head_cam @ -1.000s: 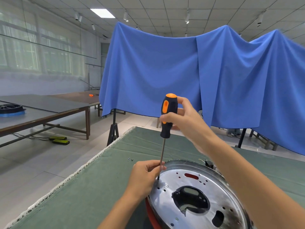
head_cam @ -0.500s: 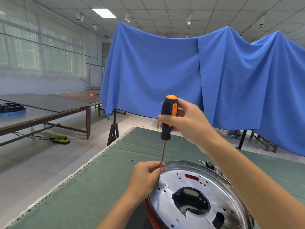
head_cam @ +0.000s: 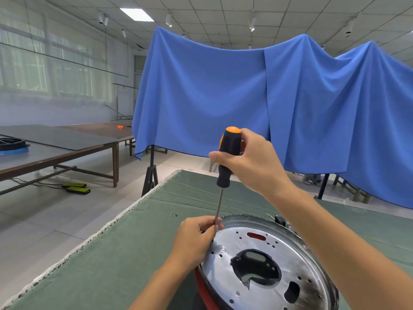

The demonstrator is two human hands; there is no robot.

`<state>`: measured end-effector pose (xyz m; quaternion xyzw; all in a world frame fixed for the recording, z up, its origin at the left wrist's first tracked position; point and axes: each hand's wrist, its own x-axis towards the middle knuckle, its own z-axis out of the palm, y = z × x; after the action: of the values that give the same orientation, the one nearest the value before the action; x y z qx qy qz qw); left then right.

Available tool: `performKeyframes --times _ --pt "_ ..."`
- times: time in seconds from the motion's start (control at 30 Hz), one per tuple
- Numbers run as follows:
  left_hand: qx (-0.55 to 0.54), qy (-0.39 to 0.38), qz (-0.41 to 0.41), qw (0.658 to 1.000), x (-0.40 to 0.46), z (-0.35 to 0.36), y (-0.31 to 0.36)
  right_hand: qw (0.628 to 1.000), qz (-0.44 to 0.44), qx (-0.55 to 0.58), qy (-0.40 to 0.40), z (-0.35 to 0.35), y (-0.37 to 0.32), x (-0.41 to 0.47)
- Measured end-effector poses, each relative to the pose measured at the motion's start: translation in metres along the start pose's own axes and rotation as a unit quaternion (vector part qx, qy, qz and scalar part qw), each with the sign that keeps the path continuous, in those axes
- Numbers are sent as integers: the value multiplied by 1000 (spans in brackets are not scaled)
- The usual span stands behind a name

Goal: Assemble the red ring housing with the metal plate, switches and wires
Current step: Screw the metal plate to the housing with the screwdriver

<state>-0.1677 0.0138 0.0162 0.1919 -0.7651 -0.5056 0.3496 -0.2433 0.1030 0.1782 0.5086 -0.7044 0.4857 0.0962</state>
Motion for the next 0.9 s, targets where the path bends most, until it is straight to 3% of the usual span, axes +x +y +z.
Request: performKeyframes --times 0.13,0.3,0.4,0.53,0.7,0.83,0.9 --pt "7 1 -2 1000 -2 1 1 991 -9 -114 66 4 -1 -5" --pt "5 2 -1 1000 -1 -1 2 990 -68 -126 -5 0 -4 -7" --pt "14 5 5 1000 -1 0 2 985 -99 -144 16 -3 -5 -6" --pt "10 7 6 1000 -2 1 2 967 -60 -241 60 -1 -11 -5" --pt "-6 2 1 1000 0 -1 -1 981 -11 -190 -38 -8 -20 5" --pt "-4 -1 10 1000 0 1 -4 945 15 -326 23 -13 -27 12" --pt "-19 0 5 1000 1 1 -6 939 23 -343 8 -10 -25 15"
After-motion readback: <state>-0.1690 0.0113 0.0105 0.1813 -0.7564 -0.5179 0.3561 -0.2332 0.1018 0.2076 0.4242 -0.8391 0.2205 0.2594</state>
